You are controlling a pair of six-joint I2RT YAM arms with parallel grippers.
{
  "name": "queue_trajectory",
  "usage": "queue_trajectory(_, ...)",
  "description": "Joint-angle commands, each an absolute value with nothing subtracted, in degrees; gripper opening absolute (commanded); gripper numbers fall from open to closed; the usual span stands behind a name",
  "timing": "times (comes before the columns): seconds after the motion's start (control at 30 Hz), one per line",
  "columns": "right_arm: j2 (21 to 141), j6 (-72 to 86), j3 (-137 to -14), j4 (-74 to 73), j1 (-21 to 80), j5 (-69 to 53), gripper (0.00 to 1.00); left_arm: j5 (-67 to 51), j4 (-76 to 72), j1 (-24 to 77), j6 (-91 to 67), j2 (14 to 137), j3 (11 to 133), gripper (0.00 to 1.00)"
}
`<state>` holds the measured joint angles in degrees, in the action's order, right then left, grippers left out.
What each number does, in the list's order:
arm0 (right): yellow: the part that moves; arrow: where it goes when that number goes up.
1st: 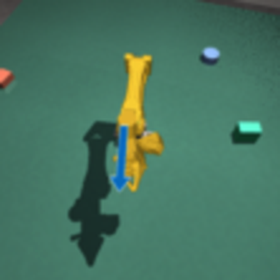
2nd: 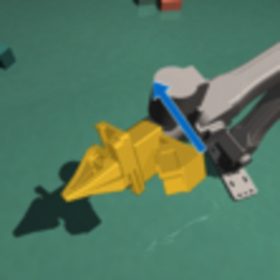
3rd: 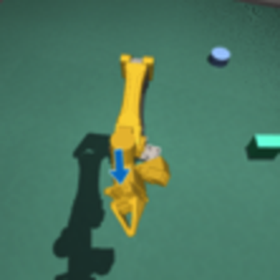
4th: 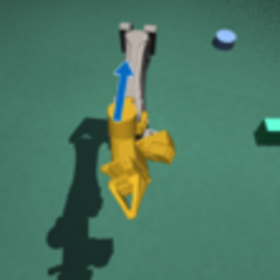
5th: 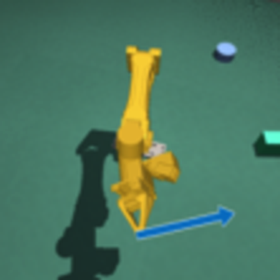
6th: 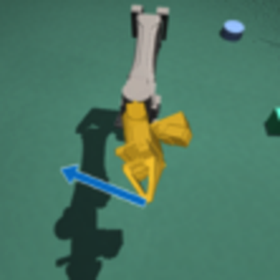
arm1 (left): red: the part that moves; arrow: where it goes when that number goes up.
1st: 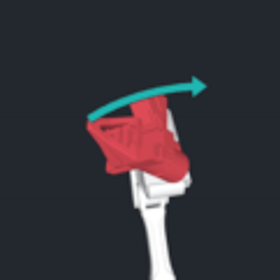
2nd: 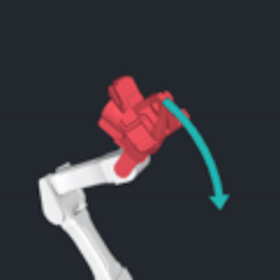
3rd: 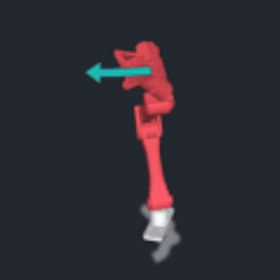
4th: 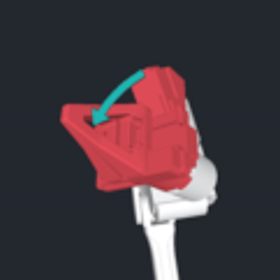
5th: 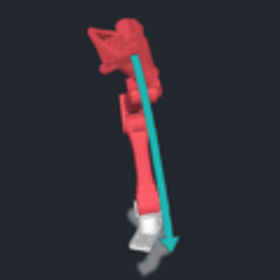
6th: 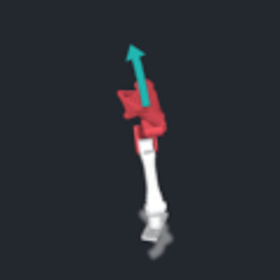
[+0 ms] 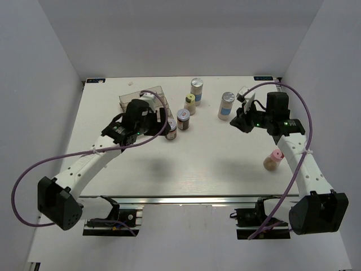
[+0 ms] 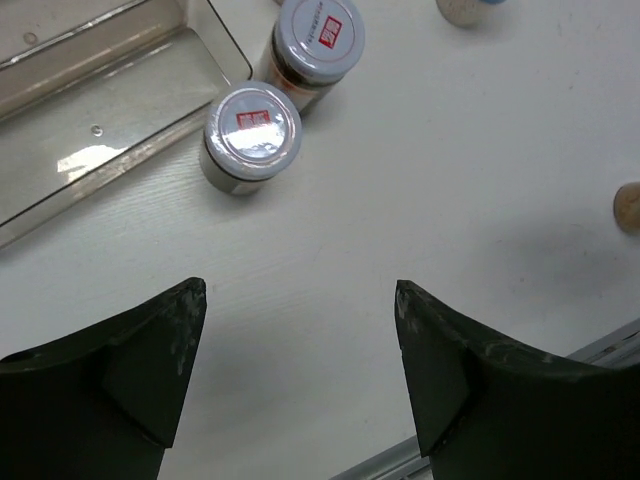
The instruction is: Organize the condiment bottles
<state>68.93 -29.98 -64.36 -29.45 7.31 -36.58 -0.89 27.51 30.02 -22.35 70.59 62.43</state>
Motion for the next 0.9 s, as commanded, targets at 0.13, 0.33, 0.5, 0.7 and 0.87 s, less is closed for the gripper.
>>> queue_trajectory(0.13,66.80,-17.15,-58.81,-21.81,7.56,-30.95,0.53,11.60,35.15,37.44,-25.31,81.62,69.43,0.88)
queue_trajectory(0.33,67.59,-16.00,-58.71,-21.89,7.56,-29.80,0.73,13.71,34.19,37.79,-24.62,89.55,72.59,0.90)
queue_trajectory(0.5,68.73,-14.59,-58.97,-21.54,7.56,-29.71,0.75,15.64,35.51,37.79,-22.68,97.64,77.60,0.91)
queue_trajectory(0.7,68.64,-14.33,-58.71,-21.18,7.56,-29.00,0.76,16.08,34.71,37.79,-20.30,102.91,81.56,0.97)
queue_trajectory(0.87,68.64,-14.41,-58.45,-21.09,7.56,-28.65,0.76,16.35,34.19,37.53,-19.07,106.61,84.37,0.98)
